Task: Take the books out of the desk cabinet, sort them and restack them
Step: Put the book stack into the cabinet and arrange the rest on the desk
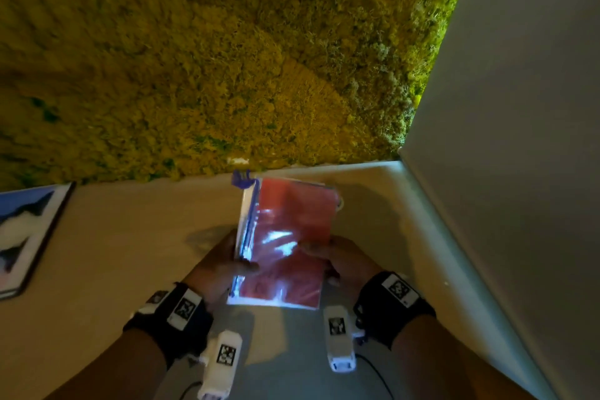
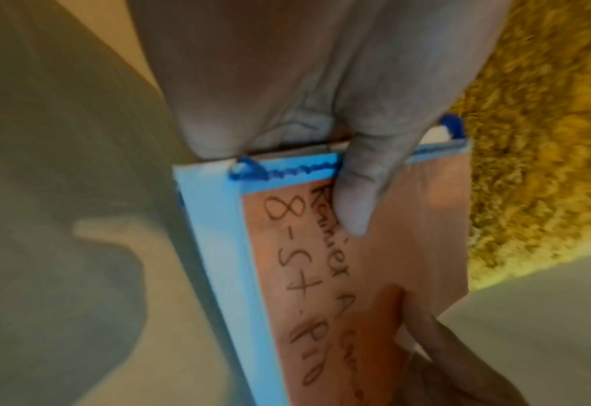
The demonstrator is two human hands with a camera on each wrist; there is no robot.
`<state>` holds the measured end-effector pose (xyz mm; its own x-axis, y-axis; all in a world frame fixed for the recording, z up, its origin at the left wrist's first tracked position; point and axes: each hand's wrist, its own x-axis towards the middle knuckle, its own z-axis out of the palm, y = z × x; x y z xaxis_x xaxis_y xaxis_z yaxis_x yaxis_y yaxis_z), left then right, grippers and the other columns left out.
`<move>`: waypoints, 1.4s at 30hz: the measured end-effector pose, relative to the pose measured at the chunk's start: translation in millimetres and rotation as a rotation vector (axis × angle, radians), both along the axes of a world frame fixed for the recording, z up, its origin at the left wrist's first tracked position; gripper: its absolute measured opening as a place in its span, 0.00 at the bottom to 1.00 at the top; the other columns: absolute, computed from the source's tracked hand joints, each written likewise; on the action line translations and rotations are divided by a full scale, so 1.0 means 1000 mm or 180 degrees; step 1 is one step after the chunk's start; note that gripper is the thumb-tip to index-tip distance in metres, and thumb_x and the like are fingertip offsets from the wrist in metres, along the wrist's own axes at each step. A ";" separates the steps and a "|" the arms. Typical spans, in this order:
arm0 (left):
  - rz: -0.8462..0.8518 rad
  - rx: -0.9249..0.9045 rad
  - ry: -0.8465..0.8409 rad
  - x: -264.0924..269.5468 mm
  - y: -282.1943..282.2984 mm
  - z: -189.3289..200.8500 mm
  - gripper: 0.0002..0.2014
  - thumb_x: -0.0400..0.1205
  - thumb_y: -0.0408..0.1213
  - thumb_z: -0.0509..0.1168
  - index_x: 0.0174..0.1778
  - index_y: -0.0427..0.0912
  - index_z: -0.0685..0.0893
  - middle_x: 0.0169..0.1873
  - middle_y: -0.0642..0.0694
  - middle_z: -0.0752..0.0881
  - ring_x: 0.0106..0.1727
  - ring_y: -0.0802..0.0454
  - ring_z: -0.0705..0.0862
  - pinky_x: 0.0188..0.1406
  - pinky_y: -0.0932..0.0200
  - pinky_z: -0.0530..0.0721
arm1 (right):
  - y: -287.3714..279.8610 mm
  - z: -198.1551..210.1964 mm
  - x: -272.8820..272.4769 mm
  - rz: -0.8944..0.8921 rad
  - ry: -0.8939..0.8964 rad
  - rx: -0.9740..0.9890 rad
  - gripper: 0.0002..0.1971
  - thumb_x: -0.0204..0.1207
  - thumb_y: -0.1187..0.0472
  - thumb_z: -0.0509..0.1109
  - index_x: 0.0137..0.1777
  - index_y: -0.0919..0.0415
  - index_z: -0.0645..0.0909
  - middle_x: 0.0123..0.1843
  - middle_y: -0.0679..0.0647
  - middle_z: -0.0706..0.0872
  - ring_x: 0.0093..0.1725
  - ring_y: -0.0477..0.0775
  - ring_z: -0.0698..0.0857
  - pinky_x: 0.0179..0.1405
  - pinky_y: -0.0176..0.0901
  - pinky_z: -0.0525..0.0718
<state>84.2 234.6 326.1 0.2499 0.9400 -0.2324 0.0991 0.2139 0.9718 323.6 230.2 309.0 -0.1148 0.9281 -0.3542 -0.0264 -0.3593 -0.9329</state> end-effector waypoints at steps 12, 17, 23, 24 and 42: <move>0.0681 0.0375 -0.0461 -0.072 -0.175 -0.005 0.34 0.60 0.23 0.66 0.64 0.44 0.79 0.48 0.39 0.87 0.46 0.47 0.85 0.44 0.51 0.84 | -0.192 0.012 -0.097 -0.0432 0.0037 0.1051 0.30 0.72 0.66 0.77 0.75 0.63 0.75 0.63 0.59 0.89 0.60 0.50 0.85 0.65 0.58 0.84; 0.1214 0.0300 -0.0387 -0.056 -0.211 -0.009 0.35 0.56 0.26 0.64 0.64 0.40 0.78 0.41 0.38 0.83 0.41 0.44 0.82 0.34 0.57 0.84 | -0.226 0.022 -0.101 -0.0343 0.0040 0.0980 0.28 0.70 0.68 0.73 0.72 0.65 0.75 0.54 0.55 0.89 0.51 0.44 0.87 0.53 0.44 0.87; 0.1349 0.0200 0.0021 -0.049 -0.224 -0.027 0.30 0.62 0.19 0.66 0.60 0.44 0.81 0.35 0.44 0.87 0.38 0.42 0.86 0.33 0.53 0.85 | -0.239 -0.003 -0.087 -0.0070 -0.0318 0.0808 0.33 0.68 0.64 0.78 0.74 0.67 0.72 0.60 0.69 0.88 0.57 0.60 0.88 0.60 0.66 0.90; 0.1330 0.0292 0.0247 -0.047 -0.224 -0.031 0.28 0.64 0.19 0.68 0.59 0.43 0.81 0.33 0.49 0.87 0.37 0.48 0.87 0.33 0.57 0.86 | -0.237 -0.020 -0.082 0.0009 -0.0408 0.0772 0.33 0.67 0.59 0.81 0.72 0.63 0.74 0.61 0.70 0.88 0.58 0.66 0.89 0.62 0.76 0.87; 0.1333 0.0797 -0.0083 -0.018 -0.274 -0.019 0.32 0.70 0.03 0.58 0.58 0.43 0.78 0.34 0.57 0.91 0.36 0.63 0.89 0.29 0.64 0.87 | -0.262 -0.031 -0.074 0.0113 -0.0552 0.0953 0.22 0.66 0.50 0.75 0.62 0.36 0.79 0.53 0.55 0.93 0.53 0.60 0.92 0.54 0.72 0.90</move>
